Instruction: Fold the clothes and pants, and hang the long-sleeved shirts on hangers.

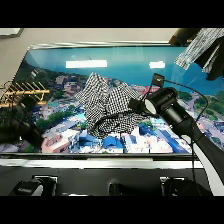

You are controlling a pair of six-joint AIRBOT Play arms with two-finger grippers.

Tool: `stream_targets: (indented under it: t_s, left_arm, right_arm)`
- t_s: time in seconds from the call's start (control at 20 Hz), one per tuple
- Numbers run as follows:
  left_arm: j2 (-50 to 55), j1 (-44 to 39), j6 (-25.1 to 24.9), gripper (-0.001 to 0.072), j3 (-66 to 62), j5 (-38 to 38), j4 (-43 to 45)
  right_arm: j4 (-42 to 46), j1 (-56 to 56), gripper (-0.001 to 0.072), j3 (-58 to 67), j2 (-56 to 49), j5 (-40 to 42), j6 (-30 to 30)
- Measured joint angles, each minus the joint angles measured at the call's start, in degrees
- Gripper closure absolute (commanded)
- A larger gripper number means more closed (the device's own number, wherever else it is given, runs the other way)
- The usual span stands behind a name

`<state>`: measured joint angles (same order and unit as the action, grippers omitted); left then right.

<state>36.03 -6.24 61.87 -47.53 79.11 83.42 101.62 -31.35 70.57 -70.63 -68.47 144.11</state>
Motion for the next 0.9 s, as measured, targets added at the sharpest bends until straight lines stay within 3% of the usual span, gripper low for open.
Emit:
stream_targets:
  t_s: [0.45, 0.7, 0.9]
  left_arm:
    - [-10.67, -20.98, 2.82, 0.0692, 8.26, 12.41, 1.07]
    - [-10.88, -25.24, 3.78, 0.0693, 9.09, 14.36, 1.22]
    - [-8.41, -26.03, 4.39, 0.0693, 9.73, 11.76, 2.12]
  right_arm:
    - [3.98, 0.2, 0.0685, 0.02, -1.55, 1.22, 2.16]
    - [5.09, 0.17, 0.0686, 0.0, -2.82, 3.21, 4.17]
    - [4.46, -1.36, 0.0686, 0.0, -2.47, 4.26, 4.81]
